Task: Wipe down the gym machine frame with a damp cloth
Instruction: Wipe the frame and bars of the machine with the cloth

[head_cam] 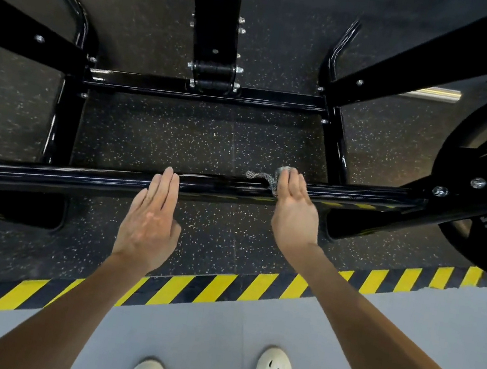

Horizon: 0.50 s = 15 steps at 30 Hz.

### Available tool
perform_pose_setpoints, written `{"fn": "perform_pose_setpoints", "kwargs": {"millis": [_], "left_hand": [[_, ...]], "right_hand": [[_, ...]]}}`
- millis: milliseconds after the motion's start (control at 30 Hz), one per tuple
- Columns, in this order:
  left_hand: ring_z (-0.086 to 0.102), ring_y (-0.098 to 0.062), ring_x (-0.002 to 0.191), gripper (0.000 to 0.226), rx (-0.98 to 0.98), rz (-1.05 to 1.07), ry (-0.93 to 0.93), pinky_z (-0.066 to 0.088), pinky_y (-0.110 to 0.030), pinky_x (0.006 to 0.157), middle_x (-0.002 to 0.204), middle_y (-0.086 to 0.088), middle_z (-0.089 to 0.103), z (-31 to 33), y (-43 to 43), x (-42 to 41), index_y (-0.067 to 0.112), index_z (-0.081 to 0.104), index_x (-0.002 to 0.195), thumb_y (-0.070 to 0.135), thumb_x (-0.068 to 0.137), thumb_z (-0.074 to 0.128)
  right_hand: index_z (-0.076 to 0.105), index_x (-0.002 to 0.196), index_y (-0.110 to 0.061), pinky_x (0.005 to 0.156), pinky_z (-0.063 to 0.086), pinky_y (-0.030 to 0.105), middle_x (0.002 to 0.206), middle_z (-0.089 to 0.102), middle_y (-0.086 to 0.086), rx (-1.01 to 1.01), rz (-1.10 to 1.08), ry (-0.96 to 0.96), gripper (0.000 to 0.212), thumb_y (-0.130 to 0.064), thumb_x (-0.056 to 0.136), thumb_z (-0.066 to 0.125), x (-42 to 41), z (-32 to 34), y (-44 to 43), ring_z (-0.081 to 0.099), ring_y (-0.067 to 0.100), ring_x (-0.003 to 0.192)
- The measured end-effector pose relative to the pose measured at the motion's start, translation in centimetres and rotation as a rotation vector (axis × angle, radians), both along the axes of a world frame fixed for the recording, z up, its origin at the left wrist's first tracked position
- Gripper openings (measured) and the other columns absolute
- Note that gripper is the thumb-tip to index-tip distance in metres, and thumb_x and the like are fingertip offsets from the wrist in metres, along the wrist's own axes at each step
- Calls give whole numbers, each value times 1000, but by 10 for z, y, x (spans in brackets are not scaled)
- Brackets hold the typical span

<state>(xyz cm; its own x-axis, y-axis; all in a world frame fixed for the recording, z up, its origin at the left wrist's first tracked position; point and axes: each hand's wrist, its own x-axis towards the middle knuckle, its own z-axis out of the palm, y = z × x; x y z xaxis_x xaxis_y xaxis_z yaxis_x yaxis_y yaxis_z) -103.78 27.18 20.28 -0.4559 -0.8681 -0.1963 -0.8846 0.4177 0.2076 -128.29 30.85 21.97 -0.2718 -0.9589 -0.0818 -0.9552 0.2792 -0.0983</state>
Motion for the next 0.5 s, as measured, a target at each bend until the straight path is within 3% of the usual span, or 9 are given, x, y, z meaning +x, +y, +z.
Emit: {"fn": "perform_pose_setpoints", "kwargs": {"millis": [100, 133, 167, 233, 300, 500], "left_hand": [[2, -25, 153, 81, 16, 17, 28, 8, -37, 124, 166, -10, -1, 0, 1, -2, 3, 2, 157, 15, 93, 51], [1, -25, 153, 82, 20, 18, 32, 7, -37, 124, 166, -10, -3, 1, 1, -3, 4, 1, 157, 16, 93, 51], [0, -25, 153, 83, 25, 16, 33, 7, -37, 124, 166, -10, -3, 2, 1, -2, 4, 1, 157, 16, 93, 51], [-1, -25, 153, 86, 35, 10, 40, 6, -36, 124, 166, -9, -4, 3, 1, -1, 4, 0, 157, 14, 92, 54], [-5, -24, 153, 89, 37, 12, 44, 1, -34, 123, 166, -8, -8, 2, 1, -1, 5, -3, 157, 14, 91, 56], [-14, -19, 152, 90, 34, 14, 57, -5, -31, 122, 164, -6, -17, 2, 0, 0, 8, -13, 155, 19, 95, 53]], "right_hand": [[50, 132, 12, 85, 56, 43, 132, 55, 28, -17, -104, -21, 69, 9, 67, 74, 18, 7, -9, 55, 40, 123], [51, 129, 14, 86, 56, 45, 128, 56, 30, -26, -108, -34, 68, 7, 66, 75, 27, 9, -12, 56, 41, 120], [46, 132, 14, 95, 51, 46, 132, 51, 30, -4, -86, -51, 66, 5, 72, 71, 38, 12, -15, 51, 41, 124], [21, 148, 9, 117, 27, 41, 152, 29, 26, 96, 33, 17, 67, -4, 91, 54, 64, 14, -22, 28, 37, 142], [0, 152, 7, 123, 8, 40, 160, 9, 24, 143, 137, 82, 74, -12, 97, 47, 93, 10, -29, 9, 35, 149], [-3, 152, 2, 120, 8, 30, 161, 6, 18, 103, 281, 58, 81, -16, 97, 54, 117, 20, -36, 5, 28, 150]]}}
